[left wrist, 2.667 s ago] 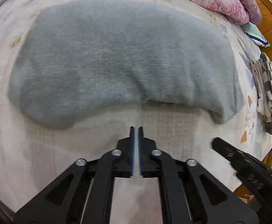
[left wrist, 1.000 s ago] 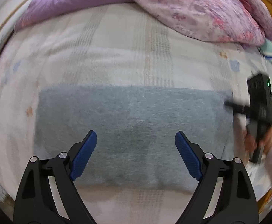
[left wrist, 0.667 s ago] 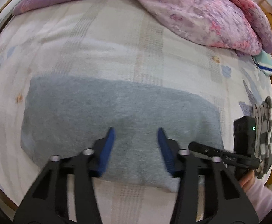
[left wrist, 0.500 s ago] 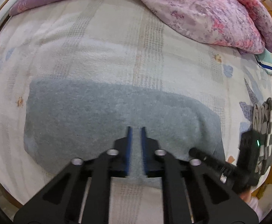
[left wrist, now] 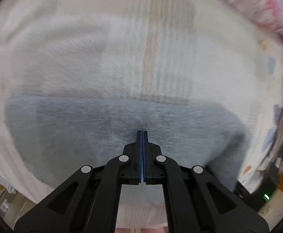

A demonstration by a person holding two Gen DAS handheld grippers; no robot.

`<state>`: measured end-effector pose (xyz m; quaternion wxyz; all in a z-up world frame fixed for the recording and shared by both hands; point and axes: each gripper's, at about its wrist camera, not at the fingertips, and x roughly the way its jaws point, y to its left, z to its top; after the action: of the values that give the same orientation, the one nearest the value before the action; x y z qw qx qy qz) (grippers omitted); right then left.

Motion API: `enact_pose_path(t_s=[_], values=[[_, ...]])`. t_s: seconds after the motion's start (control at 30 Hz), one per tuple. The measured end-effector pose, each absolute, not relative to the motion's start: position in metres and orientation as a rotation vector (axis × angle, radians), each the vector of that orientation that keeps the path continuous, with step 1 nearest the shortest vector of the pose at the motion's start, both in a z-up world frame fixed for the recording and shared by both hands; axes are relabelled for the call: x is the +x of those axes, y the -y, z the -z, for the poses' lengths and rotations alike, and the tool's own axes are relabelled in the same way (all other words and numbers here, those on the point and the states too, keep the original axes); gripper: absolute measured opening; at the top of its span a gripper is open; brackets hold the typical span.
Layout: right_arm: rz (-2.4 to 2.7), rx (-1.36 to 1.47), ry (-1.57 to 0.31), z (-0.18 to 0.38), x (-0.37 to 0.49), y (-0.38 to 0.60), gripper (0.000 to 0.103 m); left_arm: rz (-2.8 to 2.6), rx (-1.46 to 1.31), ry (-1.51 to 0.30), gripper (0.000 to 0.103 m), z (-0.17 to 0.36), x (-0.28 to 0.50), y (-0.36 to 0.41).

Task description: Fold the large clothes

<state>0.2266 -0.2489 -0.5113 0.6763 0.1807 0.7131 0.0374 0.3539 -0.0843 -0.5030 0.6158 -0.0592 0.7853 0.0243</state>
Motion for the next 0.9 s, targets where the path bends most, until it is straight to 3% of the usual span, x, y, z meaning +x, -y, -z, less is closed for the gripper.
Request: enact_pose_path(t_s=[0.1, 0.17, 0.3, 0.4, 0.53, 0.67, 0.77, 0.9], values=[[-0.085, 0.409, -1.596, 0.516, 0.229, 0.232, 0.023, -0.115, -0.198, -1.818, 0.003, 0.525, 0.362, 0.078], [-0.087, 0.421, -1.585, 0.523, 0.227, 0.236, 0.024, -0.082, -0.071, -1.849, 0.003, 0.53, 0.369, 0.091], [-0.096, 0.461, -1.578, 0.525, 0.216, 0.244, 0.024, -0.103, -0.129, -1.87, 0.002, 0.515, 0.353, 0.085], [-0.099, 0.466, -1.601, 0.524, 0.216, 0.25, 0.024, -0.104, -0.003, -1.844, 0.002, 0.505, 0.329, 0.102], [-0.107, 0.483, -1.6, 0.527, 0.229, 0.254, 0.025, -0.19, 0.084, -1.818, 0.001, 0.534, 0.344, 0.116], [-0.136, 0.578, -1.573, 0.54, 0.241, 0.279, 0.025, -0.162, 0.239, -1.807, 0.0, 0.51, 0.318, 0.135], [-0.137, 0.625, -1.6, 0.545, 0.247, 0.286, 0.026, -0.149, -0.001, -1.834, 0.0, 0.495, 0.284, 0.11], [-0.167, 0.62, -1.574, 0.55, 0.252, 0.287, 0.027, -0.141, 0.007, -1.772, 0.003, 0.524, 0.28, 0.105]])
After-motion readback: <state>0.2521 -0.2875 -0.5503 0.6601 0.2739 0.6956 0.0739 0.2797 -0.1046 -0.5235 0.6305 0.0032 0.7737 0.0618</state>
